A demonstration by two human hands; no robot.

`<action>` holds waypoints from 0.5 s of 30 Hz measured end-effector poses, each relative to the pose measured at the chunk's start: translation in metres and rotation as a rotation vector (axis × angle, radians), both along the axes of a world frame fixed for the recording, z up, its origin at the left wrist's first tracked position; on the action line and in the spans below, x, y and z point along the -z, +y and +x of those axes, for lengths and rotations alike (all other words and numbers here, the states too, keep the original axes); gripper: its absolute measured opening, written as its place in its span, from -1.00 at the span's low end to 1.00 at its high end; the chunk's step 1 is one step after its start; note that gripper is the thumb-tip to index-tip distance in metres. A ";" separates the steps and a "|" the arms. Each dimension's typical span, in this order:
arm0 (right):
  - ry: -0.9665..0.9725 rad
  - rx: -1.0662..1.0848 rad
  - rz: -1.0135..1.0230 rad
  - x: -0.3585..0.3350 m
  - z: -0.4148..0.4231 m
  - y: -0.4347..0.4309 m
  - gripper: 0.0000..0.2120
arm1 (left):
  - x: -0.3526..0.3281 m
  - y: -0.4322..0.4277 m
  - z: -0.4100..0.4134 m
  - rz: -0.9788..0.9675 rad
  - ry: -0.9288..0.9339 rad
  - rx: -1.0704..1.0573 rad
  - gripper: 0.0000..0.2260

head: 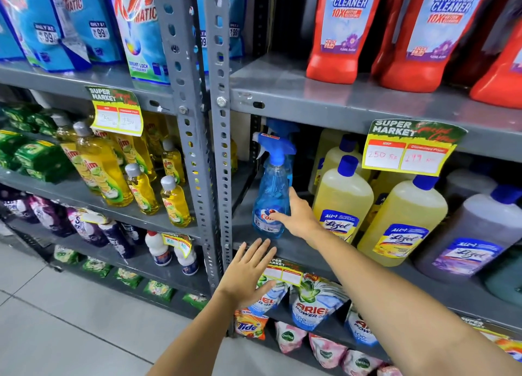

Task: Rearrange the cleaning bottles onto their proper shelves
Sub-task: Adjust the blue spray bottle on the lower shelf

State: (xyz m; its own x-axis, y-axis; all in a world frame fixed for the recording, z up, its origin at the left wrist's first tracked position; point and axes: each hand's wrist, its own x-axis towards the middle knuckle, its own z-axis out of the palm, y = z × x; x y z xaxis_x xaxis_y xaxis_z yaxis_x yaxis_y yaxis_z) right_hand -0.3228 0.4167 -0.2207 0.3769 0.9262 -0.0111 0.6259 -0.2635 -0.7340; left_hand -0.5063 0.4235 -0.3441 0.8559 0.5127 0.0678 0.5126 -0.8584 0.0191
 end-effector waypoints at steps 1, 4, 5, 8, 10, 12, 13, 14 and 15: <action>0.000 -0.016 -0.007 -0.001 0.001 0.000 -0.28 | 0.000 0.000 0.000 -0.002 0.000 0.001 -0.35; -0.005 -0.056 -0.025 -0.001 0.005 0.001 -0.24 | 0.001 0.001 0.000 -0.002 0.003 0.000 -0.35; -0.005 -0.054 -0.032 -0.001 0.004 0.001 -0.24 | 0.001 0.001 0.000 -0.004 0.000 -0.001 -0.35; -0.006 -0.042 -0.018 0.002 0.005 0.001 -0.24 | 0.002 0.001 0.000 -0.004 0.002 0.001 -0.35; -0.009 -0.036 -0.014 0.004 0.005 0.001 -0.24 | 0.002 0.001 0.001 -0.007 0.005 0.003 -0.35; -0.013 -0.028 -0.015 0.005 0.004 0.000 -0.24 | 0.002 0.001 0.001 0.002 0.004 -0.003 -0.35; -0.016 -0.023 -0.021 0.004 0.004 -0.001 -0.24 | 0.002 0.001 0.001 0.001 0.007 -0.005 -0.35; -0.016 -0.025 -0.015 0.006 0.005 0.001 -0.24 | 0.002 0.001 0.001 0.002 0.009 -0.003 -0.35; -0.012 -0.023 -0.021 0.004 0.003 0.000 -0.23 | 0.002 0.001 0.001 0.003 0.016 -0.004 -0.35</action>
